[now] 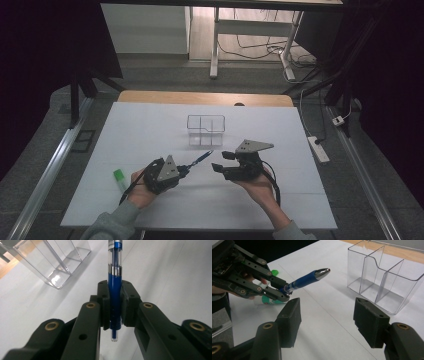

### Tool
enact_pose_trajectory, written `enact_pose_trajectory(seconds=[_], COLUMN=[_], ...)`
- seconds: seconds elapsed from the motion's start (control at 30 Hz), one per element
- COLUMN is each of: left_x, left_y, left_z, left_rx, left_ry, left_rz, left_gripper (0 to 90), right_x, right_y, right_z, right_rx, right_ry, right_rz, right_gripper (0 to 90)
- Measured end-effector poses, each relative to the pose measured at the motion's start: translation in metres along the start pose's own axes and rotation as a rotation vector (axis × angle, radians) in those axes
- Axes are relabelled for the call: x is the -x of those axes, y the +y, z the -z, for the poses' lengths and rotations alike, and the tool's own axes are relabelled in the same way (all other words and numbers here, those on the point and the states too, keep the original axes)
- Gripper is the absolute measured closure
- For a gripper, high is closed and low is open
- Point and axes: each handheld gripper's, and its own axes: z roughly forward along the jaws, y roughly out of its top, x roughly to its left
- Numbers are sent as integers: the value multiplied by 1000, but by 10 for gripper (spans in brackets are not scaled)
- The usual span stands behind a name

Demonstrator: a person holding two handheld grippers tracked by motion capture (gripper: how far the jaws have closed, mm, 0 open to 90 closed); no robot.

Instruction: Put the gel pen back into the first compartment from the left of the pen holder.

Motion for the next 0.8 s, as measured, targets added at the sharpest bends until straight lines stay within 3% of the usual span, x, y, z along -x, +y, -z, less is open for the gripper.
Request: enact_pose_trajectory(seconds=[0.57, 0.7, 0.8], left_x=[15, 18, 20], left_y=[6, 6, 6], left_z=[-7, -9, -11], left_rx=[21, 16, 13], left_ry=[-37, -47, -49], left_rz=[-37, -48, -60], left_gripper=[788, 788, 787], right_x=[-9, -10, -12], right_y=[-2, -2, -2], right_z=[-7, -9, -9], right_rx=[36, 40, 39], right_ry=[40, 65, 77], right_rz=[4, -4, 5], right_gripper=[388, 433, 524])
